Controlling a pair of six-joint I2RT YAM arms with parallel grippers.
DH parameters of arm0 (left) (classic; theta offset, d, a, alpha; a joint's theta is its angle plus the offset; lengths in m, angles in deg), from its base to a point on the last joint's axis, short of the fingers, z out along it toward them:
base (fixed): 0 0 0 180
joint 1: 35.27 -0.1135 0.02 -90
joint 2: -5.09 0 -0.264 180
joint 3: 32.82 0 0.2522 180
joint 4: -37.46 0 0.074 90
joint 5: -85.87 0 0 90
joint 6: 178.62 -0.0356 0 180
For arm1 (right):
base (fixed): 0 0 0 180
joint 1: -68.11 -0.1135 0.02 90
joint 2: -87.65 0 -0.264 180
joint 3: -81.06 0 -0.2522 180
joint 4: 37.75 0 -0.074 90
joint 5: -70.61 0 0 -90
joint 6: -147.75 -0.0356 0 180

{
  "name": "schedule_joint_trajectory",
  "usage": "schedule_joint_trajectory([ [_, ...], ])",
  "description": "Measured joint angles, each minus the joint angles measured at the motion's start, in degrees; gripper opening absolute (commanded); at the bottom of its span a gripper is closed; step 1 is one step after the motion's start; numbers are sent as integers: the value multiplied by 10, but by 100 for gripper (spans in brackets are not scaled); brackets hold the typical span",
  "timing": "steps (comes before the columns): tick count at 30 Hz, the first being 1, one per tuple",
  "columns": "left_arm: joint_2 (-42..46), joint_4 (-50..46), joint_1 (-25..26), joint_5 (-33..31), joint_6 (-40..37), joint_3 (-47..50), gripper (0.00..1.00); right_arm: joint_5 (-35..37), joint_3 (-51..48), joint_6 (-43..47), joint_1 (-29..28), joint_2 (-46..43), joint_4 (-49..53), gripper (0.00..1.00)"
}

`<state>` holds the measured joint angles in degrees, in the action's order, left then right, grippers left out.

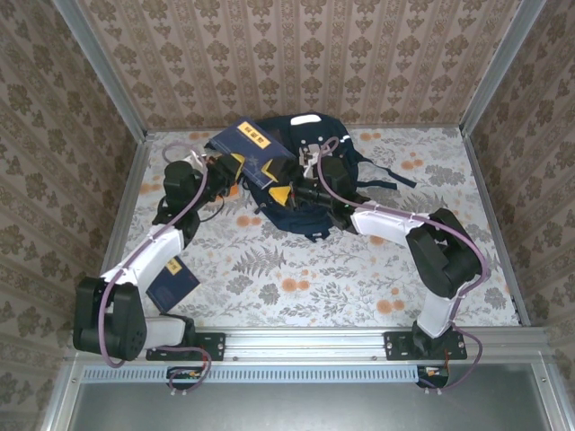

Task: Pack the student bag

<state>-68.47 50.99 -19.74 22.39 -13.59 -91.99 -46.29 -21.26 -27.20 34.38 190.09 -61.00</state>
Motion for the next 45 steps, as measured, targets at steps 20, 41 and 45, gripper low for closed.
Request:
schedule_joint_trajectory([
  [20, 25, -99, 43, -31, -46, 5, 69, 18, -19, 44, 43, -43, 52, 6],
  [41, -264, -574, 194, -61, -634, -380, 98, 165, -103, 333, 247, -347, 475, 8],
  [45, -338, -613, 225, -93, -712, -467, 93, 173, -116, 344, 287, -372, 517, 8],
])
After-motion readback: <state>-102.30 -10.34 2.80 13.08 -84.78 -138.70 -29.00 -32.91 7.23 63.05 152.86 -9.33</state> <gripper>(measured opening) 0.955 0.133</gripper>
